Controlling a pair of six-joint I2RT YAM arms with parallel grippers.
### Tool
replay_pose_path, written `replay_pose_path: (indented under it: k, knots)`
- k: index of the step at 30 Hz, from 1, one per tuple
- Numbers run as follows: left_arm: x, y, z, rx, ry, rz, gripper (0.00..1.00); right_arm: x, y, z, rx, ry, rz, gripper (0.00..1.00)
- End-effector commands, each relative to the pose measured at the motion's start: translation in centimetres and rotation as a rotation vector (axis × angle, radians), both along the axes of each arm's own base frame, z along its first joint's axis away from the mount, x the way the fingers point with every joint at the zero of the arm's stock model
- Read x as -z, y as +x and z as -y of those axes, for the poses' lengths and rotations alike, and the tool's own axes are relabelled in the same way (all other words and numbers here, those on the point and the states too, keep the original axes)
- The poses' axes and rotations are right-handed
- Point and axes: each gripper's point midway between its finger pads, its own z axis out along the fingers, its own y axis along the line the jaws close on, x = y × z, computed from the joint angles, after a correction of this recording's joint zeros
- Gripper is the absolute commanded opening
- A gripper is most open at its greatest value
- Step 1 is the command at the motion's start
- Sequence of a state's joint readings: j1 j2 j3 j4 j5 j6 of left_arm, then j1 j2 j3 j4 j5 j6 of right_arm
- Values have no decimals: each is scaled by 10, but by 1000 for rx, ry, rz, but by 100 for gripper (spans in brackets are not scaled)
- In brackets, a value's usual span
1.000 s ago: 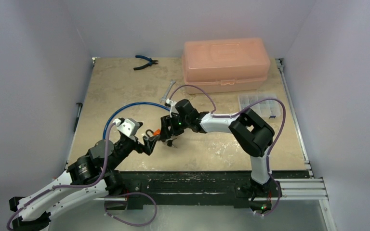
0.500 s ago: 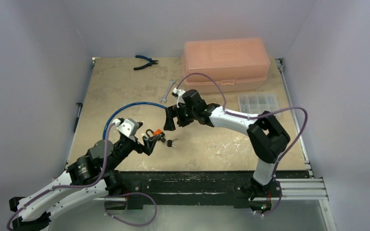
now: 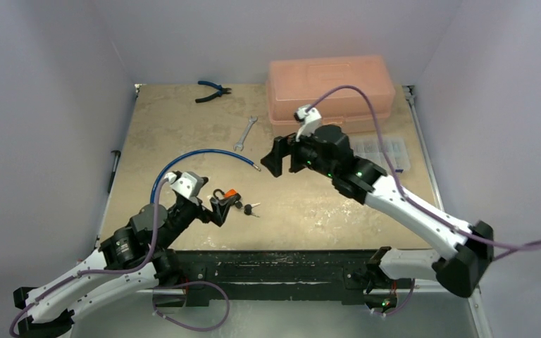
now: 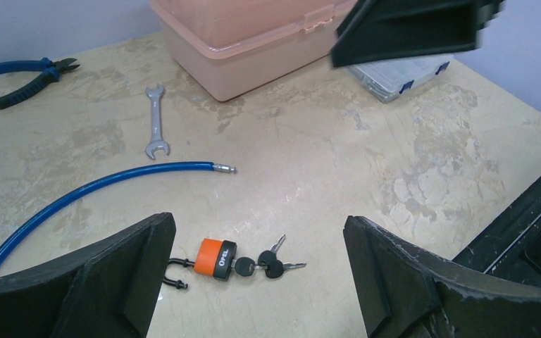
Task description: Unlock with the key
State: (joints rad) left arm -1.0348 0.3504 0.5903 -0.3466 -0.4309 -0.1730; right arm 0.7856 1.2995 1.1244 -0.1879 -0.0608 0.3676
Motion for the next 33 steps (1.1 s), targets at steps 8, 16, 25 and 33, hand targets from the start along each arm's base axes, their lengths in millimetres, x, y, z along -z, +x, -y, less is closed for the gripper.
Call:
replay_pose_path:
  k: [8,16,25,33]
  knots:
    - [-32,33,11,-122,9,88,99,-78,-31,108,322,170,221,99]
    - [-31,68,-9,-384,119,154,99,-74,-63,154,405,285,253,99]
    - [-4,124,-56,-610,159,25,99,-61,-72,180,492,288,226,99]
    - [25,142,-101,-741,93,-74,99,-59,-68,181,519,277,205,99]
